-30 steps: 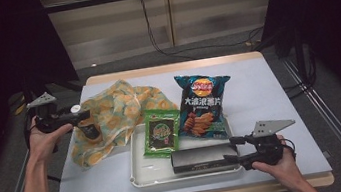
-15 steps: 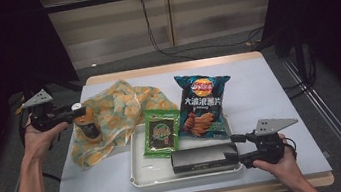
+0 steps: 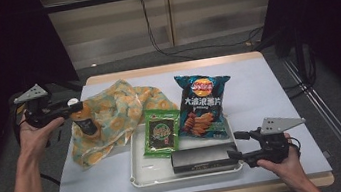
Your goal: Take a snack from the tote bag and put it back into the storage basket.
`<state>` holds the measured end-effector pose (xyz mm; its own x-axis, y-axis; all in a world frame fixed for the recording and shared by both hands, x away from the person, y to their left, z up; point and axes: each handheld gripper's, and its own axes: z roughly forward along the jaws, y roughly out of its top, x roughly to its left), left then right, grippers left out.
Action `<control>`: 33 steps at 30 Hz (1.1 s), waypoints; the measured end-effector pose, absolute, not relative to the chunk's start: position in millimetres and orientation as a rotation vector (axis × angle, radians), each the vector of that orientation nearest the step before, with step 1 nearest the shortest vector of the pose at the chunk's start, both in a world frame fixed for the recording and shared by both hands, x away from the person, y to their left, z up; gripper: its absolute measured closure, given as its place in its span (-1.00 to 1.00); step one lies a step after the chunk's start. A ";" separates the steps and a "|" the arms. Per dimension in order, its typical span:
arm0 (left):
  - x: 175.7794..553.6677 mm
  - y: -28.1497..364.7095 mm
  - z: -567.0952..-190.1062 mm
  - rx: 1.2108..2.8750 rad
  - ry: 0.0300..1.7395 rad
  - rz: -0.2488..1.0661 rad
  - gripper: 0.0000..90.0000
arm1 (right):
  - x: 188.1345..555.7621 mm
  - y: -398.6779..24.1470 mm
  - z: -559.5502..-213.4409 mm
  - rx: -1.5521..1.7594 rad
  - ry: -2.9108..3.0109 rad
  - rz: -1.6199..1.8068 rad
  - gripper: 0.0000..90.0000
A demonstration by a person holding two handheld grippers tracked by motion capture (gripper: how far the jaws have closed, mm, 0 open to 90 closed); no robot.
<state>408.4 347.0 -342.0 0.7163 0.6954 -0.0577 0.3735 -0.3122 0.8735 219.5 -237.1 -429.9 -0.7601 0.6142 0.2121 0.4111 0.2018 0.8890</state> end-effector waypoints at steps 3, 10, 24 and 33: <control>401.9 347.9 -330.8 1.924 0.835 0.407 0.32 | 219.2 -238.3 -429.8 0.986 2.282 1.589 -0.37; 385.5 349.2 -303.6 1.888 0.806 0.380 0.32 | 220.1 -240.9 -428.2 0.985 2.269 1.595 -0.38; 336.1 326.6 -277.8 1.886 0.744 0.338 0.32 | 217.2 -242.5 -427.9 0.977 2.260 1.615 -0.38; 314.4 290.9 -275.9 1.890 0.693 0.308 0.32 | 218.2 -243.7 -427.6 0.978 2.257 1.607 -0.38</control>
